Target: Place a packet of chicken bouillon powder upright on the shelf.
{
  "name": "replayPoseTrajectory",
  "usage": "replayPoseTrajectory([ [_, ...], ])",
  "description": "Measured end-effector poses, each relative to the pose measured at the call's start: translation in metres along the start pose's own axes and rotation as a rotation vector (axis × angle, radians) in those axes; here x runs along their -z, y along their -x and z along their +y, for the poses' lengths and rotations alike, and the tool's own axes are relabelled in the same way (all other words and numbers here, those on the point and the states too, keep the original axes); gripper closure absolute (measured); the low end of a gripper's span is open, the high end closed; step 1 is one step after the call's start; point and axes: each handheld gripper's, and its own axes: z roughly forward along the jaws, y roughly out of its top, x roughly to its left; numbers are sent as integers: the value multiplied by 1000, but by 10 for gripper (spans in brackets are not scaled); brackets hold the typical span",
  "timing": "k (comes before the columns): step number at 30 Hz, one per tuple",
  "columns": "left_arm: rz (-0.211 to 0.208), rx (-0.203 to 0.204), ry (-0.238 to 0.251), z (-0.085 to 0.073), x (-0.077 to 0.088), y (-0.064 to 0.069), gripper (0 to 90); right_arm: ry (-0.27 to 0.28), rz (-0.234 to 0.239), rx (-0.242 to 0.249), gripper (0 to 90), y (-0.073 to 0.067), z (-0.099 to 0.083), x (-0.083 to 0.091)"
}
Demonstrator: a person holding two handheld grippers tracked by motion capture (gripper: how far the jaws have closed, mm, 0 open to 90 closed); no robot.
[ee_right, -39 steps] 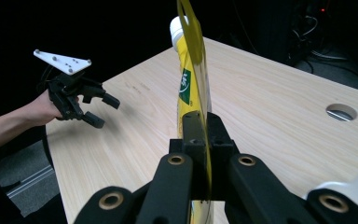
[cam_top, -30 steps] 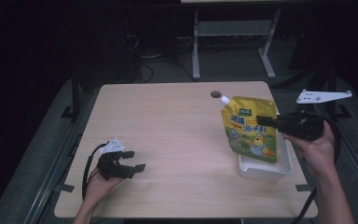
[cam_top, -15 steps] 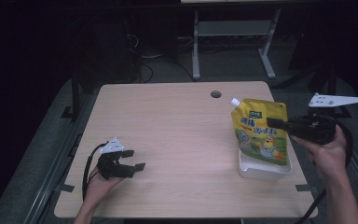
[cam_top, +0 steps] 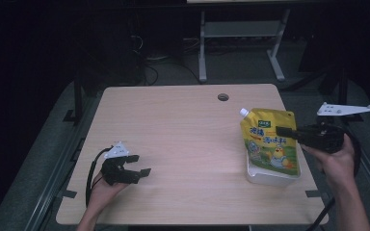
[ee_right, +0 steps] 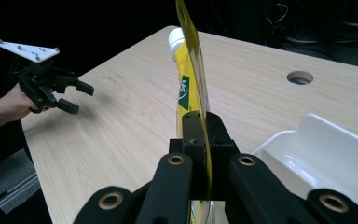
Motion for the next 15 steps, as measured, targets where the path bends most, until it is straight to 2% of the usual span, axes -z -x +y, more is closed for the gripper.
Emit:
replayPoseTrajectory([
  [3,-2,8,8,0,0,0,240,-3,-2,-9,892,2,-3,-4],
  [15,-18,-10,-7,0,-2,3,239,-6,-9,-49,887,13,-17,-12],
])
